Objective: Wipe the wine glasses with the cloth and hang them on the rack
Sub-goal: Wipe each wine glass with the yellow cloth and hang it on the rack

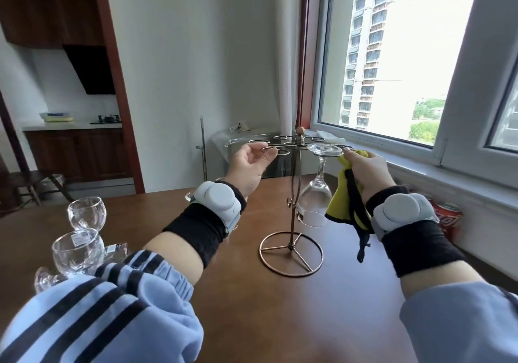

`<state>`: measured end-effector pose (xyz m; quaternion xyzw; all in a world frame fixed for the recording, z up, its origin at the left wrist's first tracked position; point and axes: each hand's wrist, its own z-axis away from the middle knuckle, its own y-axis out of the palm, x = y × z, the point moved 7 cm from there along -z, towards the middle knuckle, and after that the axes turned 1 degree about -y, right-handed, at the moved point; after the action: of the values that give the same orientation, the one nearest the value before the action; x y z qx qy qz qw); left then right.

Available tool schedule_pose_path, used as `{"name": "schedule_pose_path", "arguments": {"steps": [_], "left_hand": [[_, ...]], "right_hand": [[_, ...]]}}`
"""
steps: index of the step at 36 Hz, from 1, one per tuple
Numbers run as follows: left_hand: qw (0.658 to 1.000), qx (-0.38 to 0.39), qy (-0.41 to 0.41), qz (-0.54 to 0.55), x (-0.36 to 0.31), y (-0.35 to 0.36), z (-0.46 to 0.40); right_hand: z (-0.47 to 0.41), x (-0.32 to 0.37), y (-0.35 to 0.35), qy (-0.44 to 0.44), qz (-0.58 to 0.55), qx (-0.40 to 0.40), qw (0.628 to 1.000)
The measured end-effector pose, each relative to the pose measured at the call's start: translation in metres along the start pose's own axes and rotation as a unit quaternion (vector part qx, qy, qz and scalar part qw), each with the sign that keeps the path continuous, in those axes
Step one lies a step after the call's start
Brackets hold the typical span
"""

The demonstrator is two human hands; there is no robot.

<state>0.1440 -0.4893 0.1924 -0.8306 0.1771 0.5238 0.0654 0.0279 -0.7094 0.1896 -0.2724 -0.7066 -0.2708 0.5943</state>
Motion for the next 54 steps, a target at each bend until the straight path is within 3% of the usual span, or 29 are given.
{"name": "schedule_pose_path", "arguments": {"steps": [16, 25, 33, 36, 40, 44, 50, 54], "left_hand": [[0.992, -0.032, 0.077, -0.095, -0.023, 0.042, 0.024], [0.982, -0.062, 0.080, -0.157, -0.030, 0.055, 0.032], [0.988, -0.074, 0.047, -0.123, -0.023, 0.041, 0.053], [0.998, 0.000, -0.020, -0.067, -0.015, 0.034, 0.070], [0.984, 0.131, -0.100, -0.073, 0.002, 0.025, 0.102], [0.982, 0.115, -0.106, -0.103, 0.014, -0.021, 0.123], [0.985, 0.049, -0.113, -0.119, 0.016, -0.095, 0.136], [0.982, 0.050, -0.080, -0.166, 0.001, -0.118, 0.134]], "right_hand": [[0.020, 0.013, -0.026, -0.054, 0.030, -0.040, 0.997], [0.038, 0.018, -0.043, -0.089, 0.006, -0.081, 0.993], [0.077, 0.023, 0.000, -0.067, -0.058, 0.089, 0.992], [0.092, 0.017, 0.019, -0.062, -0.048, 0.124, 0.989], [0.106, -0.004, 0.045, -0.025, -0.064, 0.182, 0.981], [0.128, -0.028, 0.090, 0.038, -0.107, 0.269, 0.956], [0.151, -0.068, 0.137, 0.194, -0.143, 0.319, 0.917], [0.169, -0.089, 0.160, 0.231, -0.119, 0.369, 0.892]]}}
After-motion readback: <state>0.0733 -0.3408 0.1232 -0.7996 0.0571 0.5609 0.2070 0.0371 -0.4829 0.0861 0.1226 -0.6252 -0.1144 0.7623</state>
